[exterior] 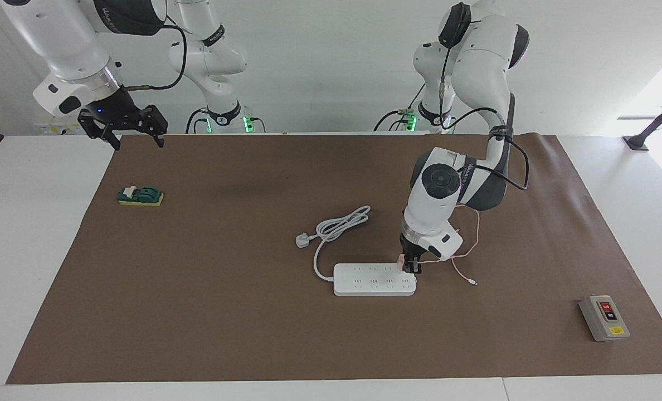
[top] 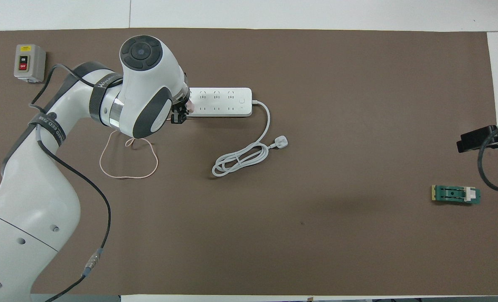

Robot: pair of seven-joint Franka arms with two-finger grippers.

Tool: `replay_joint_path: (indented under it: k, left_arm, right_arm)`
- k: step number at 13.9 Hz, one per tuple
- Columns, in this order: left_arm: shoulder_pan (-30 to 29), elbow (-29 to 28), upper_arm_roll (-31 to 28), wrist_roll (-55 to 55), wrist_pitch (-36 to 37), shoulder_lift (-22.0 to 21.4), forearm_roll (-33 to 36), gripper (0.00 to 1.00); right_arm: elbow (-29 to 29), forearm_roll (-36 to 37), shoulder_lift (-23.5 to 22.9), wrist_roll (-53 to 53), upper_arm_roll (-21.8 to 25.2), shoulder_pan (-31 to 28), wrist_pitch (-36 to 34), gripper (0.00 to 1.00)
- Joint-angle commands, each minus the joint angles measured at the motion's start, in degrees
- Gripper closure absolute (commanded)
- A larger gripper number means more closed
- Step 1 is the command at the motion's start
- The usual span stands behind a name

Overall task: Plug charger into power strip
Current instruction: 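Press the charger prongs into the strip socket with the left gripper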

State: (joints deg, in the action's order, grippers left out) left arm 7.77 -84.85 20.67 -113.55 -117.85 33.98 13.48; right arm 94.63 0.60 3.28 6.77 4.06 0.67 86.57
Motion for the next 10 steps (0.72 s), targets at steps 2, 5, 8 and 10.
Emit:
replay_joint_path:
  k: [2,5,8,10]
  left_arm:
    - [0.1,-2.0,-1.0,-1.2,-1.3,-0.1,1.1,1.0]
    - [0.4,-2.0,-1.1,-1.5,-1.9,1.0,1.7,1.0]
    - [0.6,-2.1,-1.1,-3.1,-3.6,2.6,3.7,1.0]
    - [0.7,-2.1,-1.1,-3.5,-3.8,3.0,3.7,1.0]
  right_arm:
    - [0.7,0.4,0.8,-0.4,-0.6,-0.8,-0.4,0.0]
    - [0.7,0.4,0.8,-0.4,-0.7,-0.8,-0.4,0.0]
    - [0.7,0.4,0.8,-0.4,-0.6,-0.8,-0.4,0.0]
    - [0.7,0.4,0.8,-0.4,-0.6,-0.8,-0.4,0.0]
